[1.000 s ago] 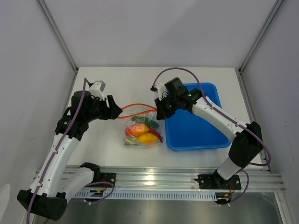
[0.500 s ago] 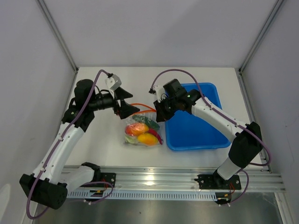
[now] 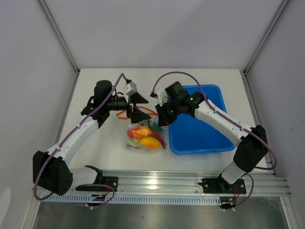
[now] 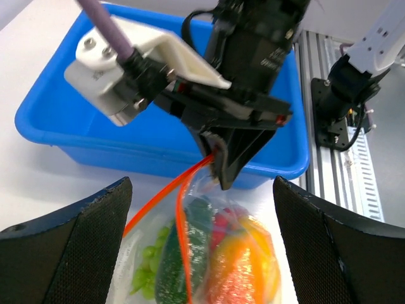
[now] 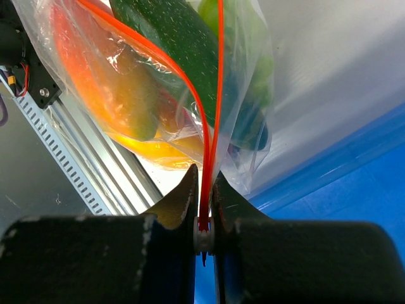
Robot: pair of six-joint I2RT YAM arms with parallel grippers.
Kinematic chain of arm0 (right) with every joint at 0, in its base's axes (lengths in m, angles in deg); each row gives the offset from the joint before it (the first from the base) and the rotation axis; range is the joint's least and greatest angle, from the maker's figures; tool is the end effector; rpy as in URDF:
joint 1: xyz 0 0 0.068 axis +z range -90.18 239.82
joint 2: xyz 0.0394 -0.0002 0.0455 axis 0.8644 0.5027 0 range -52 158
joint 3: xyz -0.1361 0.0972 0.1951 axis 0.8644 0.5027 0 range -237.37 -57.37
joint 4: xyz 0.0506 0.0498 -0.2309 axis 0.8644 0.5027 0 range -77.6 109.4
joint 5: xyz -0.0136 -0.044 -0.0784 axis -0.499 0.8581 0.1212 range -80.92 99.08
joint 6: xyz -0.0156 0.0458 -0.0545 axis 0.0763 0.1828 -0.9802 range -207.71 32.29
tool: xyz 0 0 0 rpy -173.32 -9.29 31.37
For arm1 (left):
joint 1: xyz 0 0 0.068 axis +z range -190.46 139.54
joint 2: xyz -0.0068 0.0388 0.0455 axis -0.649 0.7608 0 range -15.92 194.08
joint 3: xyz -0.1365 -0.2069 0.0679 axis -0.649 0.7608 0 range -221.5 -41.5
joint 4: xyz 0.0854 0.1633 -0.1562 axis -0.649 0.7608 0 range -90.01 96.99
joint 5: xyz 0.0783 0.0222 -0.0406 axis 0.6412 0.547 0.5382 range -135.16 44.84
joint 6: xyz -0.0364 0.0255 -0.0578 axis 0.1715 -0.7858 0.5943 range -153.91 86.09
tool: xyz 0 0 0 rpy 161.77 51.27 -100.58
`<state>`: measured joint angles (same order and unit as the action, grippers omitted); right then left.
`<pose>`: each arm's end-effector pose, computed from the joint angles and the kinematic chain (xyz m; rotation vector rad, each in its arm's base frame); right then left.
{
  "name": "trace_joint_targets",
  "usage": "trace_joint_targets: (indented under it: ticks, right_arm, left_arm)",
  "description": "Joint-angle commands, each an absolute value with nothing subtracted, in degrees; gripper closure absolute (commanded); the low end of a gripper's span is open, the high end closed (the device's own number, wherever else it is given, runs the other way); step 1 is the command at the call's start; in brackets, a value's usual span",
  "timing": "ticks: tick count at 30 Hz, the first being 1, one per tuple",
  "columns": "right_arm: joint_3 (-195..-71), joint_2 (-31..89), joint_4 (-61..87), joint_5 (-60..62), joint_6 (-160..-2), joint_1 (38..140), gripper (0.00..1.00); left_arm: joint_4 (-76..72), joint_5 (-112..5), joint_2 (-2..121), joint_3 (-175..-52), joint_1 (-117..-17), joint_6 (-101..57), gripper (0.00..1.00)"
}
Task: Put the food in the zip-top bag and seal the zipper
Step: Adjust the zipper food storage bag at the center of the board.
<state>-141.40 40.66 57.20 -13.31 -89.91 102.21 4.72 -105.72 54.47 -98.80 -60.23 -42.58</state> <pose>0.2349 0.2457 0.2821 -1.1297 2.3125 0.7691 0.2336 -0.1400 0.3227 1.1270 1.4811 -1.1159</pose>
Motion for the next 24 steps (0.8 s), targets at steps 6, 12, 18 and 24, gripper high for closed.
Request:
trace_joint_targets:
  ticks: [6,12,18,24]
  right_arm:
    - [-143.9,37.2,56.7,-13.9,-89.8,102.9,1.0]
    - [-143.8,36.8,56.4,-13.8,-89.7,103.1,1.0]
    - [-143.5,36.2,56.2,-13.5,-89.7,103.0,1.0]
    - [-141.9,35.1,56.3,-13.8,-90.6,102.9,1.0]
  left_arm:
    - [-1.5,-109.0,60.1,-99.7,-62.8,-47.5,0.06]
    - [1.7,-107.8,64.1,-101.1,-65.1,-49.7,0.06]
    - [2.5,-104.7,61.5,-95.4,-65.3,-51.1,0.11]
    - [4.3,-96.5,57.2,-92.2,-65.2,-51.3,0.18]
